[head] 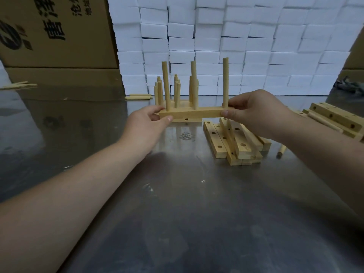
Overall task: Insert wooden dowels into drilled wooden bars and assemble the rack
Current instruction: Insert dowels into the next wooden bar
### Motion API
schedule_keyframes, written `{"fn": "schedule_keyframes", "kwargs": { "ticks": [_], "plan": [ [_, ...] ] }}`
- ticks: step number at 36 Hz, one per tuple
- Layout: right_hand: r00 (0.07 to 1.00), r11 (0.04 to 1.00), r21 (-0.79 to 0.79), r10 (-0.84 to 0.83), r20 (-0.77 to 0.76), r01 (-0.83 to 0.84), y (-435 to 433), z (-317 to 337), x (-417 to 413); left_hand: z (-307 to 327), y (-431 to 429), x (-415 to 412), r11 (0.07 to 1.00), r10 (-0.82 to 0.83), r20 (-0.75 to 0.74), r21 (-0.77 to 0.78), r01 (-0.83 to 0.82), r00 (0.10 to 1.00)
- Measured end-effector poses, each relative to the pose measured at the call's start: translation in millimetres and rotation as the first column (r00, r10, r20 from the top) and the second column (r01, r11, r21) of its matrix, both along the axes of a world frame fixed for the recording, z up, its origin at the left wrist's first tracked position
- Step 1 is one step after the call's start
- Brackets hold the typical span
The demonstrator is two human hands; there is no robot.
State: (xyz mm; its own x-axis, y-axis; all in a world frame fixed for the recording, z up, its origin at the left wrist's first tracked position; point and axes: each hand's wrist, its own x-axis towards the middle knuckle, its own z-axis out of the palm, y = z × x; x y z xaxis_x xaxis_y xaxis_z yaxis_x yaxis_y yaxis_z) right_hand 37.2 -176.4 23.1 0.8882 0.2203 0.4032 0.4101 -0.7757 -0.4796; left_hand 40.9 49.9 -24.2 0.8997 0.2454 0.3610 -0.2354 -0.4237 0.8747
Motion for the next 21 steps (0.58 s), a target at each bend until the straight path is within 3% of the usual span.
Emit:
{"fn": "schedule_keyframes", "kwargs": {
  "ticks": [13,21],
  "plan": [
    [0.999,0.999,0.017,-0.038,-0.034,0.039,-6,-3,5,-11,22,16,1.000,0.018,-0.116,-0.014,-0.020,0.993],
    [0.999,1.000,0.015,0.006,-0.037,-0.006,-8,-5,8,-14,35,23,0.990,0.141,-0.141,0.042,-0.137,0.980]
  ]
}}
